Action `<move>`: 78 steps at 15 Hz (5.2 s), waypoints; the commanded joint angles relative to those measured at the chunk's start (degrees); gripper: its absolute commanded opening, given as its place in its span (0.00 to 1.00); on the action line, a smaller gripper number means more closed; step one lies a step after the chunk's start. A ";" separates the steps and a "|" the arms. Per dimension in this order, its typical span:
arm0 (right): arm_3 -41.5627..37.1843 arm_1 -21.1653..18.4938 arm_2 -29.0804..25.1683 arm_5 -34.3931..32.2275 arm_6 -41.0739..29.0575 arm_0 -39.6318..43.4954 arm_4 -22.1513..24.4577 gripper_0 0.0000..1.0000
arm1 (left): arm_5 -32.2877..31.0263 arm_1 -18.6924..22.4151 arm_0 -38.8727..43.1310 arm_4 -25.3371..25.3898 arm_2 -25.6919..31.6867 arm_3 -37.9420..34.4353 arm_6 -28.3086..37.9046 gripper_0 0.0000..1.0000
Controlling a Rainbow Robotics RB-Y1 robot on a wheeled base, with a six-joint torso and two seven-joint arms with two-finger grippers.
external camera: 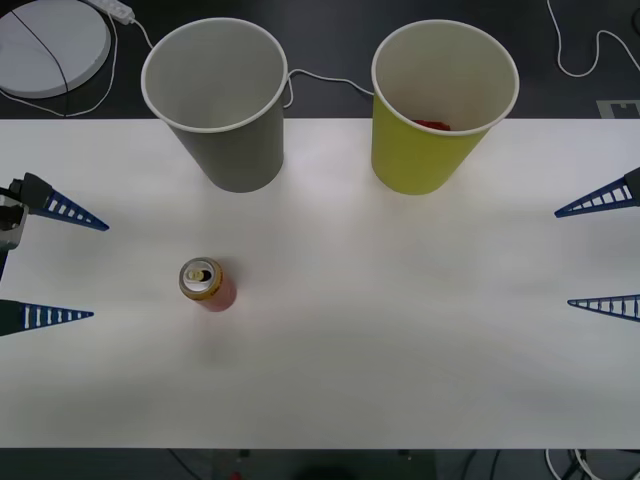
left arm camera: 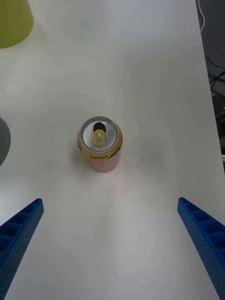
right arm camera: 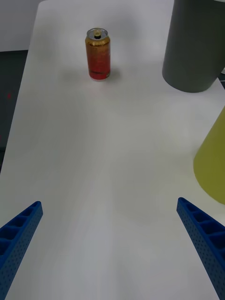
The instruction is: Put the can into the green bin and the plastic bottle into the gray bin
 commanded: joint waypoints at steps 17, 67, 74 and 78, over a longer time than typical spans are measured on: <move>0.00 0.00 0.00 0.00 0.00 0.00 0.00 1.00 | 6.21 -4.56 -0.46 17.39 -10.90 31.88 -31.08 1.00; 0.00 0.00 0.00 0.00 0.00 0.00 0.00 1.00 | 15.00 -25.65 -12.86 27.58 -25.05 56.14 -50.50 0.00; 0.00 0.00 0.00 0.00 0.00 0.00 0.00 1.00 | 15.08 -25.48 -12.95 27.58 -25.05 56.14 -49.36 0.00; 0.00 0.00 0.00 0.00 0.00 0.00 0.00 1.00 | 15.96 -22.75 -13.03 25.82 -24.88 53.68 -47.25 0.00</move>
